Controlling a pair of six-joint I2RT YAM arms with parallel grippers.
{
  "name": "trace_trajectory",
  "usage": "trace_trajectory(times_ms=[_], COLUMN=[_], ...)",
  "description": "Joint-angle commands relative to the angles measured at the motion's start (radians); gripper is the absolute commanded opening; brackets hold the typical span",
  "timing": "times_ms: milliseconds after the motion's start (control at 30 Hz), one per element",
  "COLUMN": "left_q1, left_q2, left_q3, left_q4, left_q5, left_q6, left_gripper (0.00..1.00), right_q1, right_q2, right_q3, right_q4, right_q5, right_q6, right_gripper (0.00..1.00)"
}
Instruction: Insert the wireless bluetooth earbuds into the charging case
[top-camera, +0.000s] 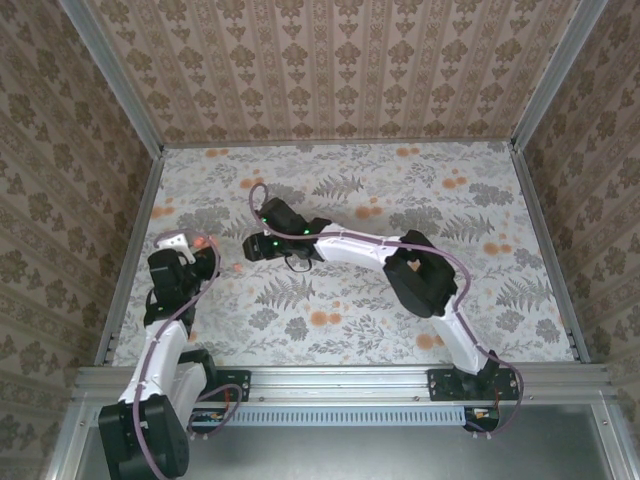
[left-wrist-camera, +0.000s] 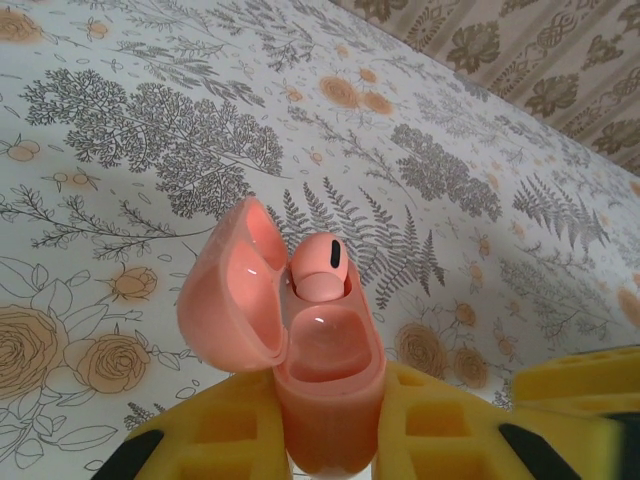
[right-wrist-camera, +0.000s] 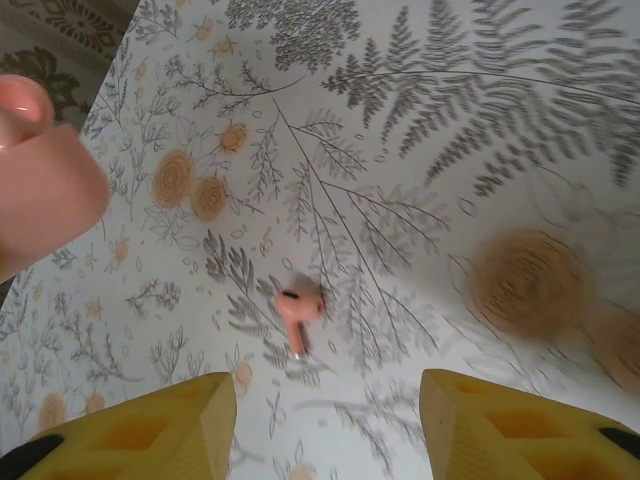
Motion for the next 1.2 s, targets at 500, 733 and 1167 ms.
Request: trace_trajectory(times_ms=[500, 733, 1167], left_q1=[0.014, 0.014, 0.015], left_q2=[-0.044, -0.056, -0.075], left_q3=[-0.013, -0.016, -0.022], left_q4=[-0.007, -0.012, -0.014], left_q5=[-0.026, -0.029, -0.035], left_q6=[-0.023, -0.023, -0.024], left_gripper=[0.15, 0.15, 0.15], right_q1=[0.053, 0.069, 0.101], right_q2=[0.292, 0.323, 0.395], right_q3=[0.342, 0.368, 0.465], right_q4=[-0.076, -0.106, -0.233], right_q5=[-0.022, -0.01, 0.104], right_q6=[-0.077, -0.109, -0.179], right_gripper=[0.48, 0.48, 0.43])
